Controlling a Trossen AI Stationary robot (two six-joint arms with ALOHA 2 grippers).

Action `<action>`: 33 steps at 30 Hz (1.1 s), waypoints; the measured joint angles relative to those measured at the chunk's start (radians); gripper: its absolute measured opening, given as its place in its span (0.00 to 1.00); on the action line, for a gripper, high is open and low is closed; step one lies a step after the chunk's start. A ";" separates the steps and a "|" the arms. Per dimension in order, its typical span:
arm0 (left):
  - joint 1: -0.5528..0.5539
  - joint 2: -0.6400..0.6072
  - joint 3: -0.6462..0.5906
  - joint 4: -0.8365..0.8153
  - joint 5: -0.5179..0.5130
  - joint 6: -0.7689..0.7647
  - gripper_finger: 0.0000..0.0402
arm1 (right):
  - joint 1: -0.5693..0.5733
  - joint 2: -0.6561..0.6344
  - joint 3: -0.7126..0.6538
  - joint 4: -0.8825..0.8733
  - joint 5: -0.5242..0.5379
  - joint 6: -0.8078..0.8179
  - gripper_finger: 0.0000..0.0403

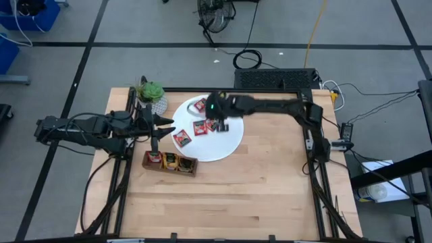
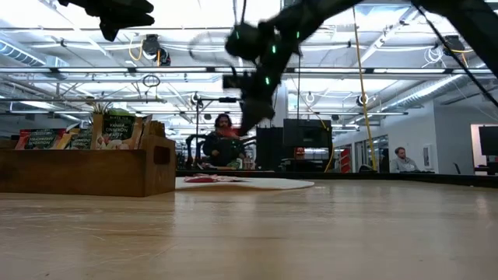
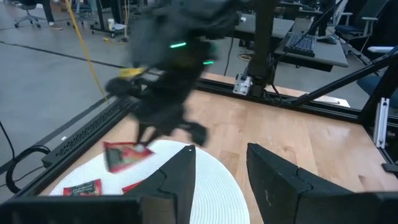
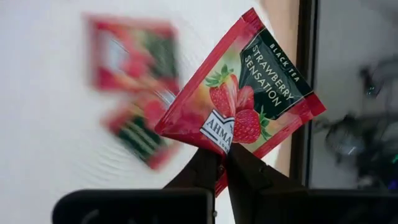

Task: Pick & Place Tea
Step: Put the red tea bag into the left section of the wooden organizer

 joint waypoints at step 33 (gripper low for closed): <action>0.015 0.212 0.001 0.305 0.015 -0.230 0.37 | 0.408 -0.034 -0.726 1.807 0.383 -0.550 0.02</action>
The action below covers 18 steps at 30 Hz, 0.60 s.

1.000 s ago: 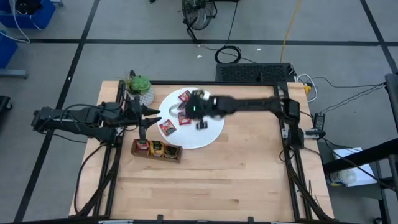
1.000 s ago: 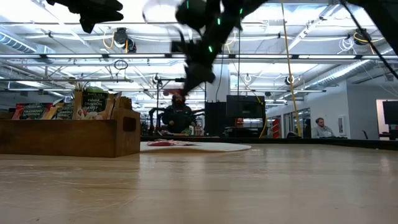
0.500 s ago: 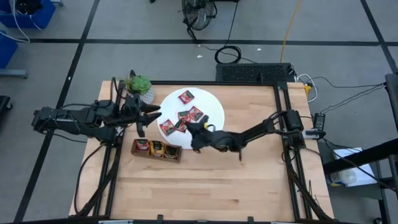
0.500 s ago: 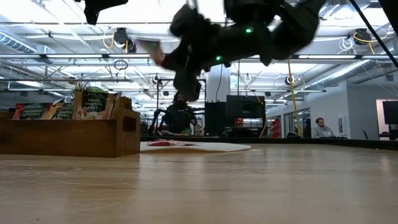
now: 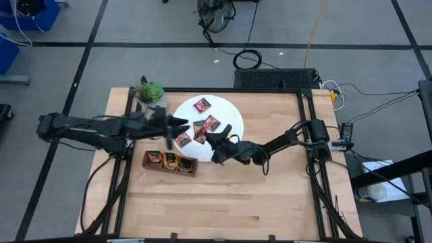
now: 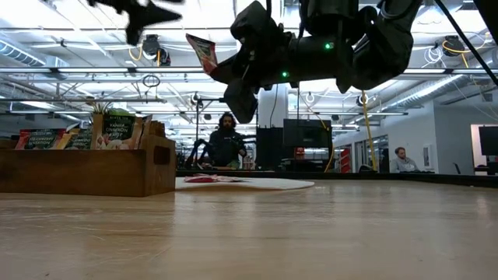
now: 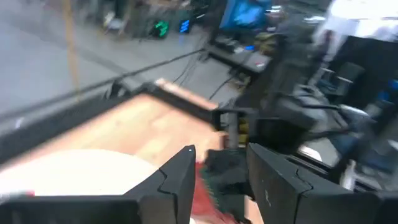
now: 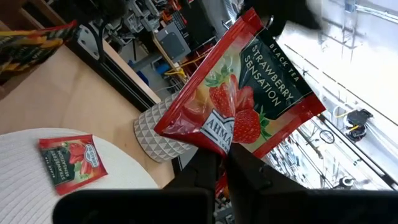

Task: Pick & Place Tea
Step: Put the red tea bag into the left section of the wooden organizer

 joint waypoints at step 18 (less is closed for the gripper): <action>0.111 0.381 0.333 -0.371 0.309 -0.265 0.37 | -0.001 0.000 0.000 -0.043 0.023 0.000 0.02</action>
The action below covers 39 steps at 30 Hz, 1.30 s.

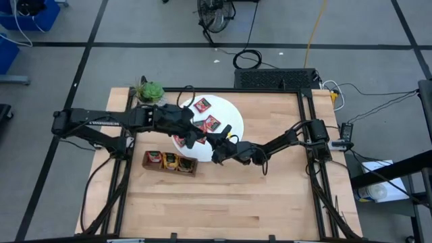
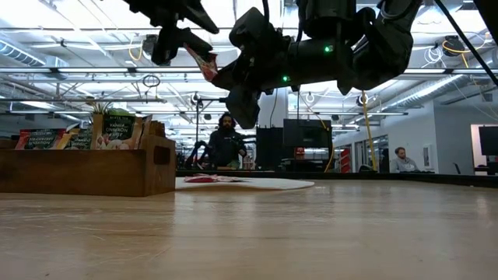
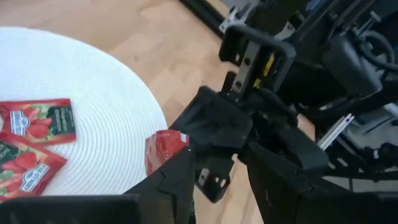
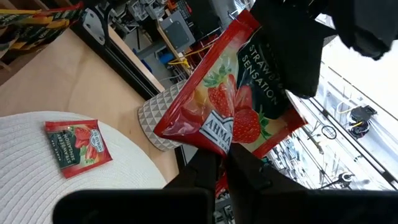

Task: Pick & Place Tea
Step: Put the red tea bag into the left section of the wooden organizer

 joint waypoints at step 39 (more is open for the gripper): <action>0.025 -0.035 0.001 -0.171 -0.034 -0.021 0.37 | 0.002 0.000 0.000 0.004 0.024 0.005 0.02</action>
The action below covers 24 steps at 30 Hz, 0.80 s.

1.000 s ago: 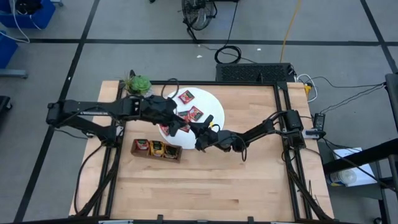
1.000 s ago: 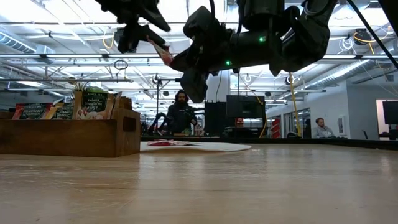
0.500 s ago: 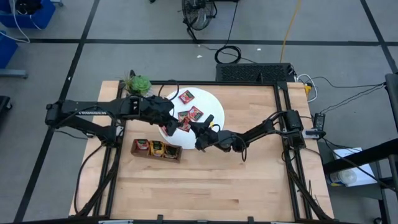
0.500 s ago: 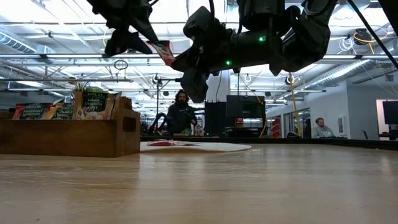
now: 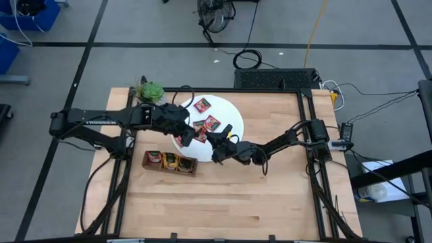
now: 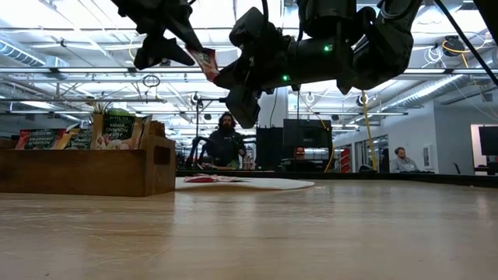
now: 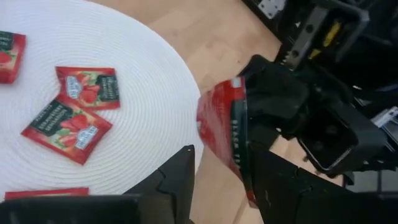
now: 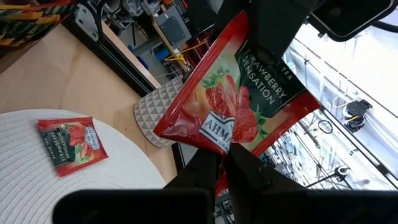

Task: Pick & Place Tea
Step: Put the red tea bag into the left section of the wooden organizer

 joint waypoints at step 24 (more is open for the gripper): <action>-0.177 -0.145 0.050 -0.404 -0.289 0.501 0.01 | 0.010 -0.038 -0.093 -0.076 0.160 0.355 0.22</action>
